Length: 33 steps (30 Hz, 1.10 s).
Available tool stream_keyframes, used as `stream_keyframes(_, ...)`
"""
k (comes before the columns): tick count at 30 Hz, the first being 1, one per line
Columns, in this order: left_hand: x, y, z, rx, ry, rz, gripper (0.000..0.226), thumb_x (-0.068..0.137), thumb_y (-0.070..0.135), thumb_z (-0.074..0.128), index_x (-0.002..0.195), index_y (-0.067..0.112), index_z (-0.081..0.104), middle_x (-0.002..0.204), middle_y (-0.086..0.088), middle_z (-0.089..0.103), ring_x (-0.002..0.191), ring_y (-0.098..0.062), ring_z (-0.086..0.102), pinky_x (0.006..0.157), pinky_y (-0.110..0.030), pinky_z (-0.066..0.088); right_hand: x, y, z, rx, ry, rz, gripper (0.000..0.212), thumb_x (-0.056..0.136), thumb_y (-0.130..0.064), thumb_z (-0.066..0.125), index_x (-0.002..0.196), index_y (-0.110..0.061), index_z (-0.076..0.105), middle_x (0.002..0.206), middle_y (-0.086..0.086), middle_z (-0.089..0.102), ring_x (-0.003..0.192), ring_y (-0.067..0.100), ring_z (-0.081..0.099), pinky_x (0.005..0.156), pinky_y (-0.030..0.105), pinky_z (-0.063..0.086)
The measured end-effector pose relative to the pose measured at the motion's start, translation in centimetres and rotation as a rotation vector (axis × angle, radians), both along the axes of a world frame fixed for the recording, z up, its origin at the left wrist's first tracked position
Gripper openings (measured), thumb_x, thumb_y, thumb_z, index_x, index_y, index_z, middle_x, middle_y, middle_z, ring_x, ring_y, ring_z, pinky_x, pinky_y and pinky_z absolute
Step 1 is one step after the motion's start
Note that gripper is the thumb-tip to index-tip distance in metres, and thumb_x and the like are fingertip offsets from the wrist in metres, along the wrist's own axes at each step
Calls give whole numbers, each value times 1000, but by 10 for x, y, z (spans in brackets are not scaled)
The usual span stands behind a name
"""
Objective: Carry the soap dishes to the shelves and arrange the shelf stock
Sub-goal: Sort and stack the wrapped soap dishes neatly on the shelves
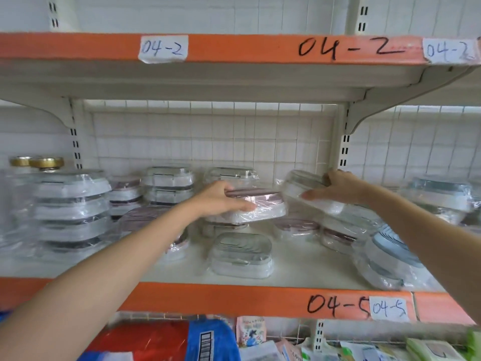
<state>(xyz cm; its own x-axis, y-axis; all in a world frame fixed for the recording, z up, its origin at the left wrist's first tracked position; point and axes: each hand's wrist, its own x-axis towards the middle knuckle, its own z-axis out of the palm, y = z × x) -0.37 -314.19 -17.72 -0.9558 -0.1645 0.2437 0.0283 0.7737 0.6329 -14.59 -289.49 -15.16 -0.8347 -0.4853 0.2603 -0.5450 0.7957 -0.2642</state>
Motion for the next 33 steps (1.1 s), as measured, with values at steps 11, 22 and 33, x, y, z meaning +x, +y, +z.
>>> stream_keyframes(11, 74, -88, 6, -1, 36, 155, 29, 74, 41, 77, 97, 29, 63, 105, 4, 67, 105, -18, 62, 87, -26, 44, 46, -70, -6, 55, -30, 140, 70, 68, -69, 64, 107, -13, 47, 99, 1, 53, 88, 17, 52, 72, 29, 40)
stream_keyframes(22, 91, -153, 0, -123, -109, 305, 53, 74, 52, 74, 112, 16, 62, 113, -3, 59, 98, -14, 56, 76, -23, 42, 67, -76, -6, 90, -140, 160, 73, 66, -72, 62, 113, -18, 45, 97, -9, 51, 90, 10, 50, 78, 30, 41)
stream_keyframes(33, 90, -153, -2, -437, 17, 341, 46, 86, 22, 69, 129, 9, 57, 132, -7, 45, 126, -19, 38, 104, -26, 27, 91, -100, -27, 152, -124, 344, 74, 70, -54, 75, 121, -9, 46, 114, 3, 53, 102, 21, 53, 88, 32, 45)
